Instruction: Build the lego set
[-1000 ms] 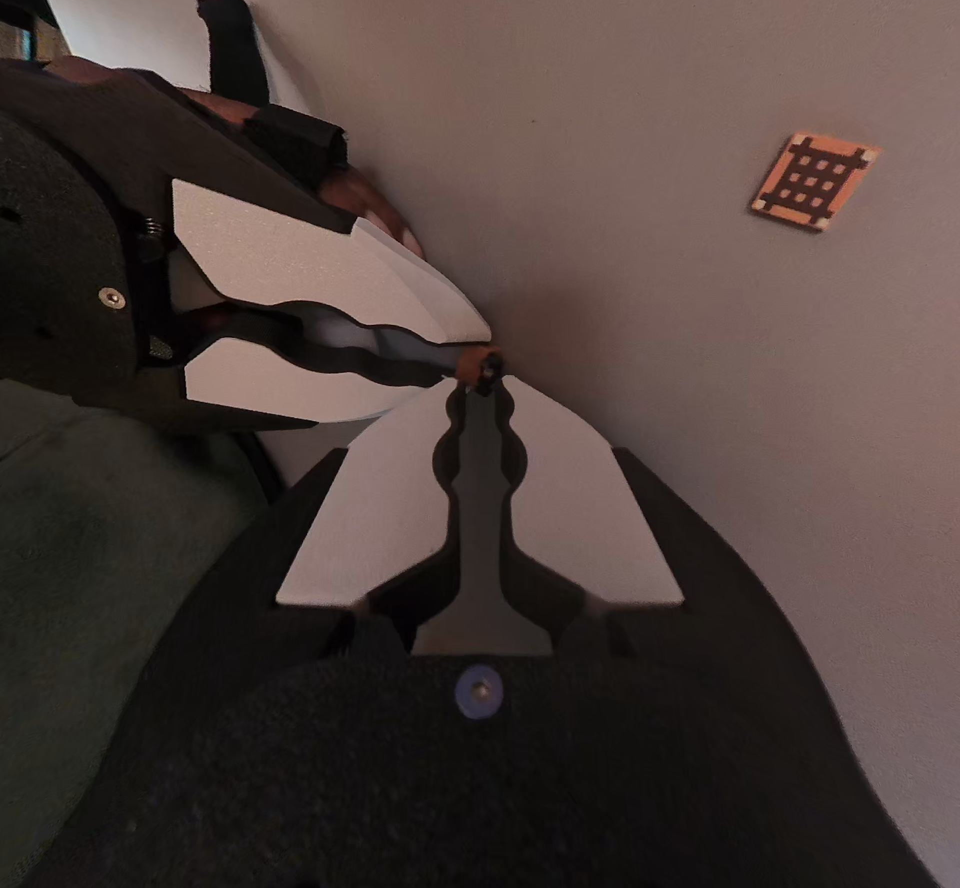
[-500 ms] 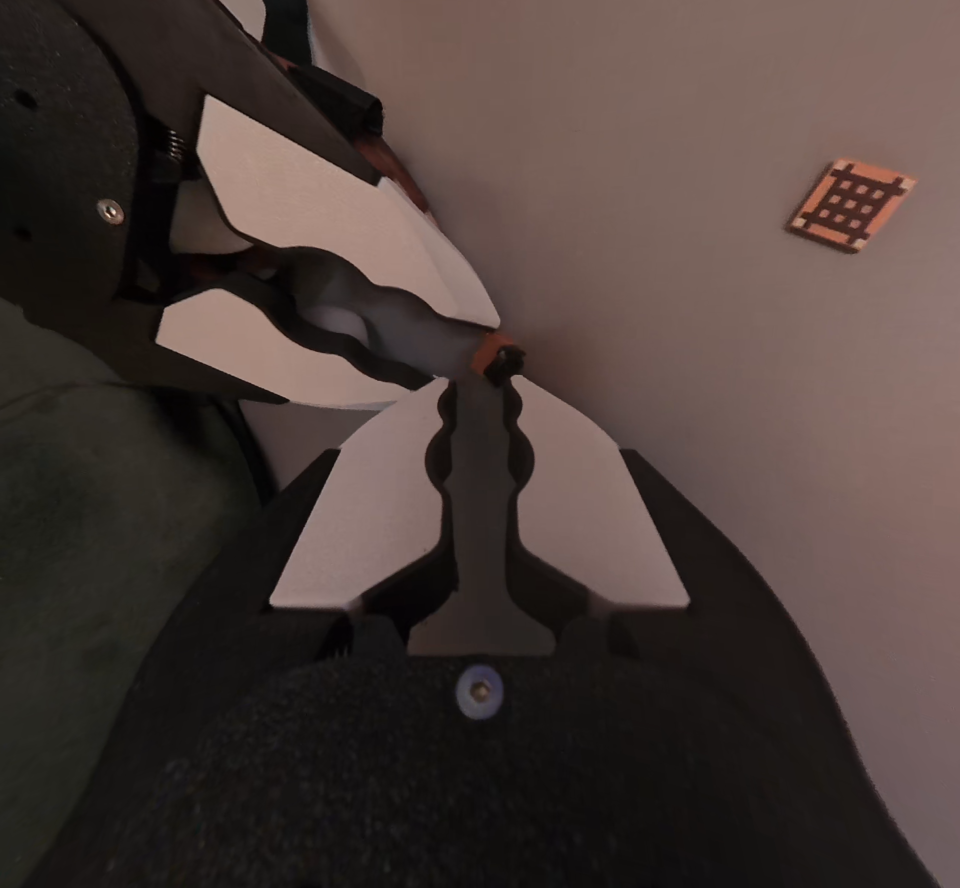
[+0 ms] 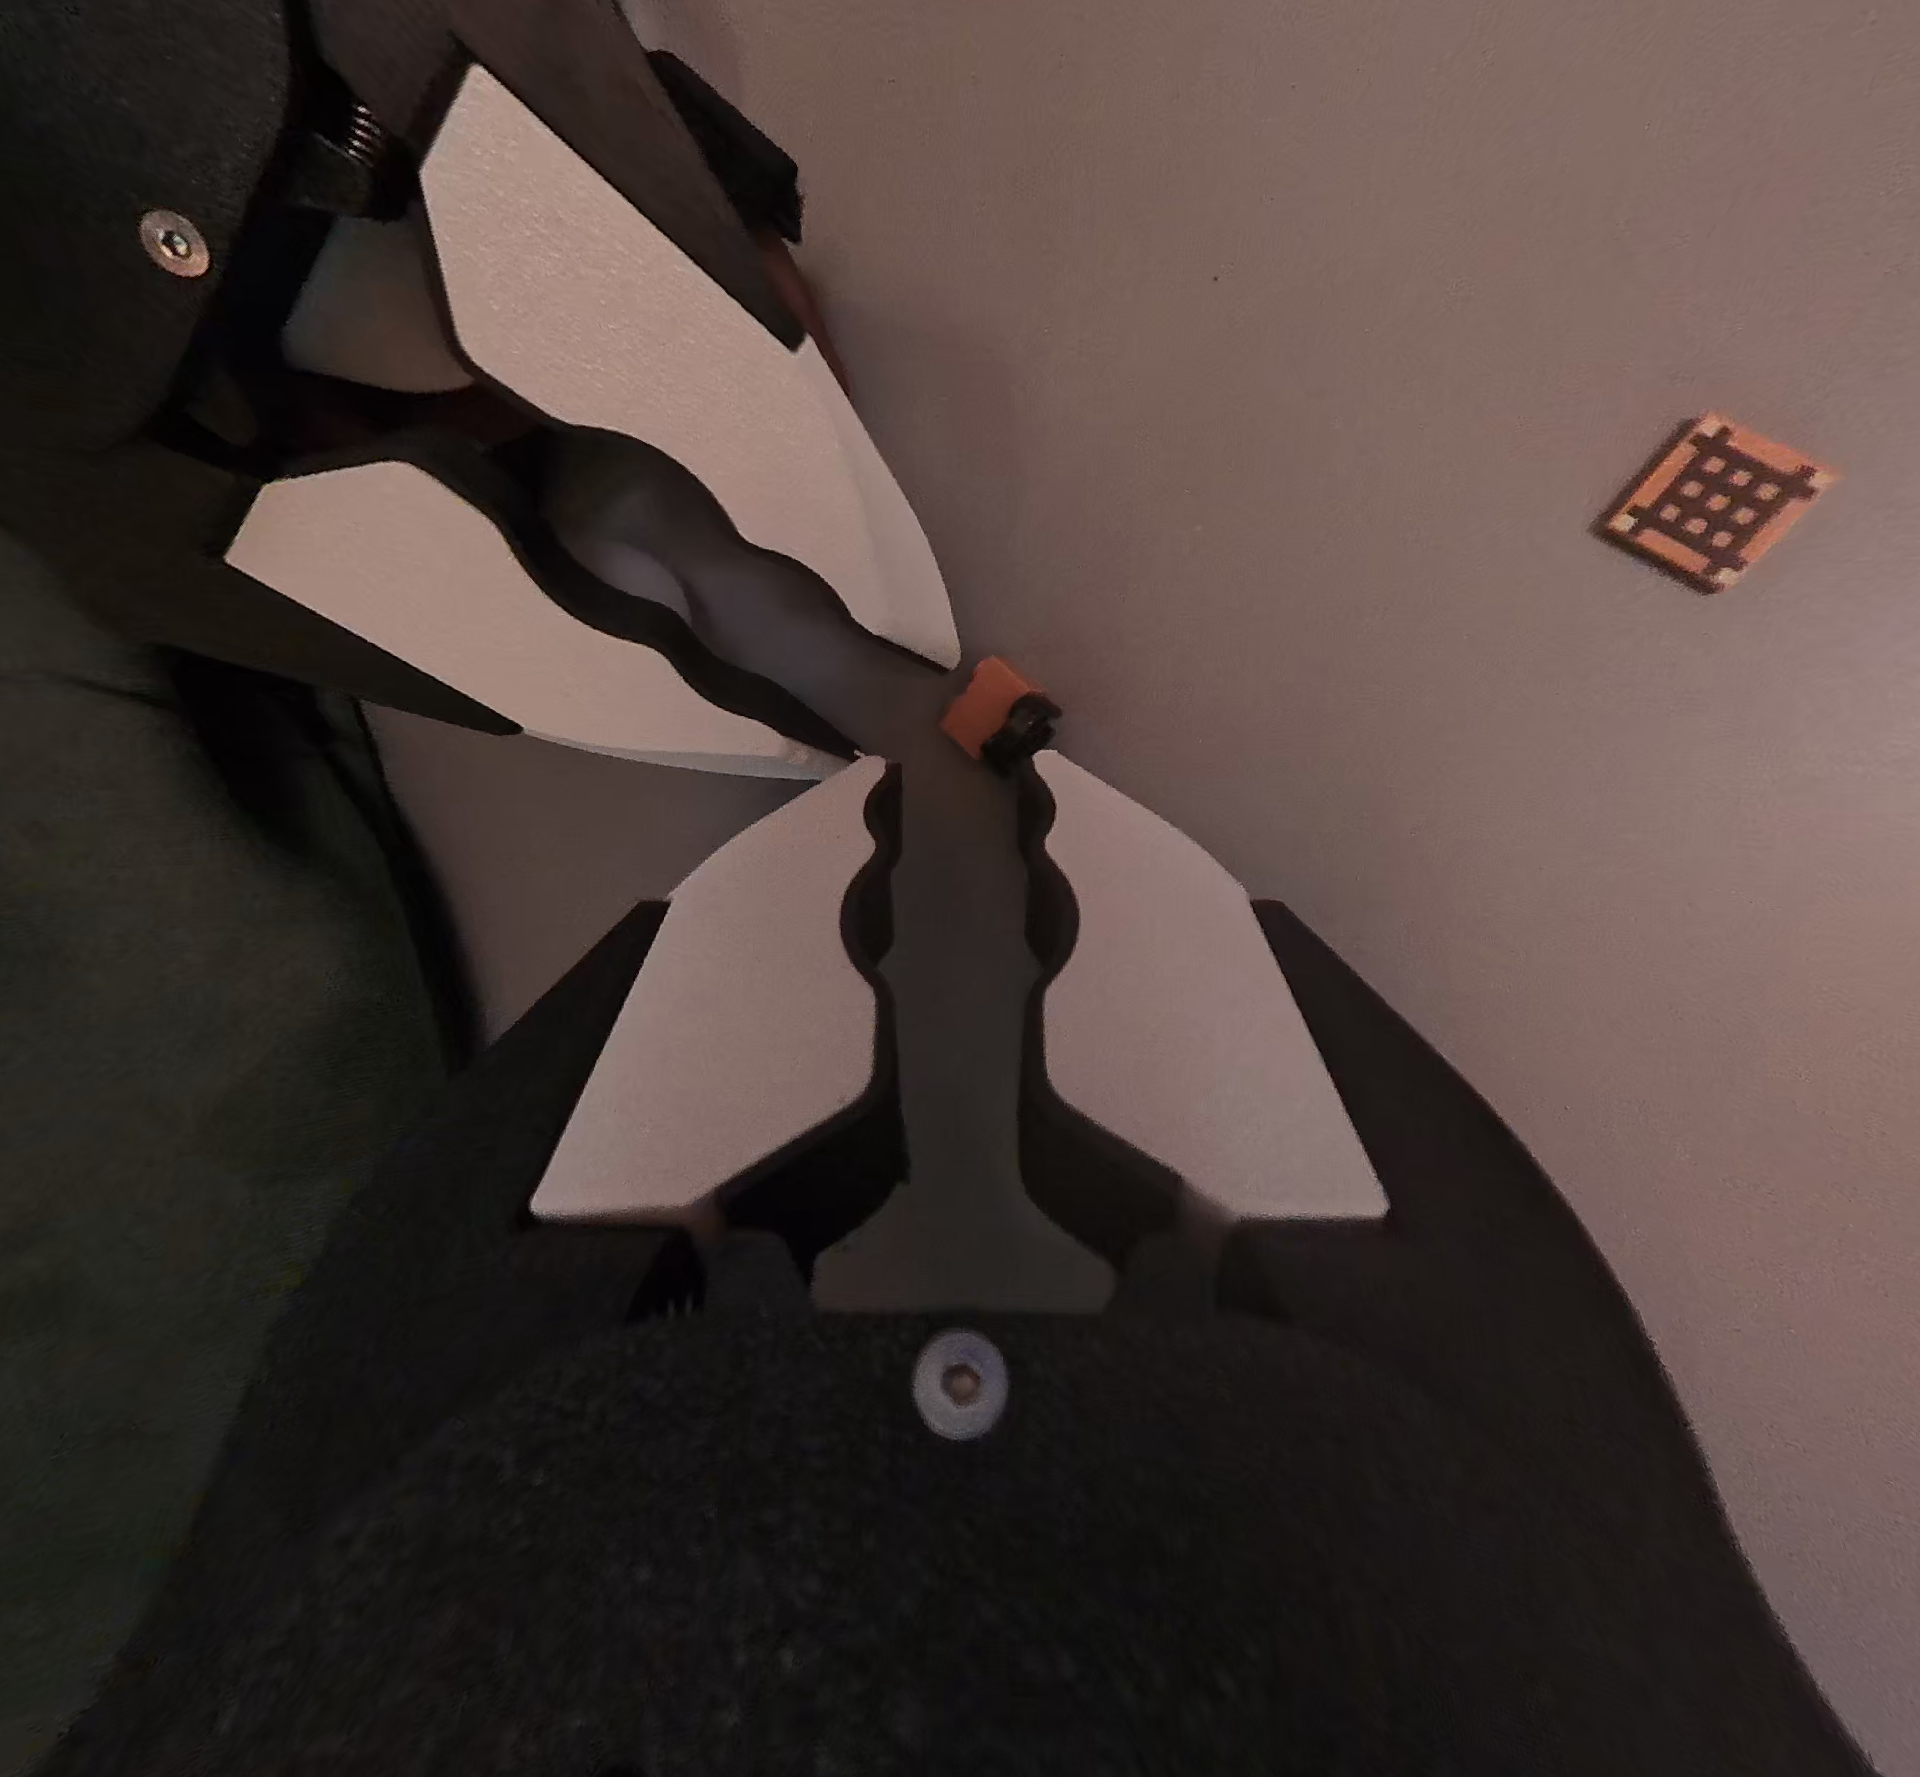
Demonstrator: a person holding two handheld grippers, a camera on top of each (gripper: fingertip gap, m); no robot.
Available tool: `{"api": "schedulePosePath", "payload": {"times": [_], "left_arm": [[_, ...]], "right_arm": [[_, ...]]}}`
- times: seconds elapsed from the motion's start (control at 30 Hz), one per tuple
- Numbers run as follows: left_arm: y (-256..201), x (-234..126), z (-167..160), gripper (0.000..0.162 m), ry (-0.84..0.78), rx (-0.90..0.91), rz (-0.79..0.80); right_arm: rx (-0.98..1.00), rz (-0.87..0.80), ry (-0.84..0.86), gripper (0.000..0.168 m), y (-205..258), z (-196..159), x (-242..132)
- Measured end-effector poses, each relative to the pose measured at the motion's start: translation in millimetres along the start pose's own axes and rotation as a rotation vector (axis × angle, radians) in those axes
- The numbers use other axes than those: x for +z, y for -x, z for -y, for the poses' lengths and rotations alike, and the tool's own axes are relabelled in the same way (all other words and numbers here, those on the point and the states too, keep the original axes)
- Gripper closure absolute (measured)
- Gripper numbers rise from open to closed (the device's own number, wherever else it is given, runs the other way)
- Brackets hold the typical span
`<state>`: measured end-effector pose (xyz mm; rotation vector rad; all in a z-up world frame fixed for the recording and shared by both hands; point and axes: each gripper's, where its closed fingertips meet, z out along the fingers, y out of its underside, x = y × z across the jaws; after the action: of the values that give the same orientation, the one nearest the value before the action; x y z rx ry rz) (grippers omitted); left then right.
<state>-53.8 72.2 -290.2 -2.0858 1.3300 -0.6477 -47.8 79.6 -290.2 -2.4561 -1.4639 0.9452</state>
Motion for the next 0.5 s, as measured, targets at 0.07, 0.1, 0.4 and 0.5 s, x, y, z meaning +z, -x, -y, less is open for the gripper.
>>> {"api": "schedulePosePath", "payload": {"times": [0.07, 0.1, 0.4, 0.5], "left_arm": [[-0.6, 1.0, -0.2, 0.14, 0.005, 0.0, -0.006], [-0.9, 1.5, -0.3, 0.14, 0.006, 0.001, -0.008], [-2.4, 5.3, 2.6, 0.14, 0.013, 0.015, -0.016], [-1.2, 5.7, 3.0, 0.141, 0.013, 0.011, -0.016]], "right_arm": [[-0.025, -0.007, -0.005, 0.147, 0.0, 0.2, 0.2], [-0.038, -0.008, -0.007, 0.147, 0.3, -0.1, 0.4], [-0.178, -0.045, -0.024, 0.148, 0.2, -2.8, 0.4], [-0.212, -0.055, -0.023, 0.148, -0.1, -3.7, 0.4]]}}
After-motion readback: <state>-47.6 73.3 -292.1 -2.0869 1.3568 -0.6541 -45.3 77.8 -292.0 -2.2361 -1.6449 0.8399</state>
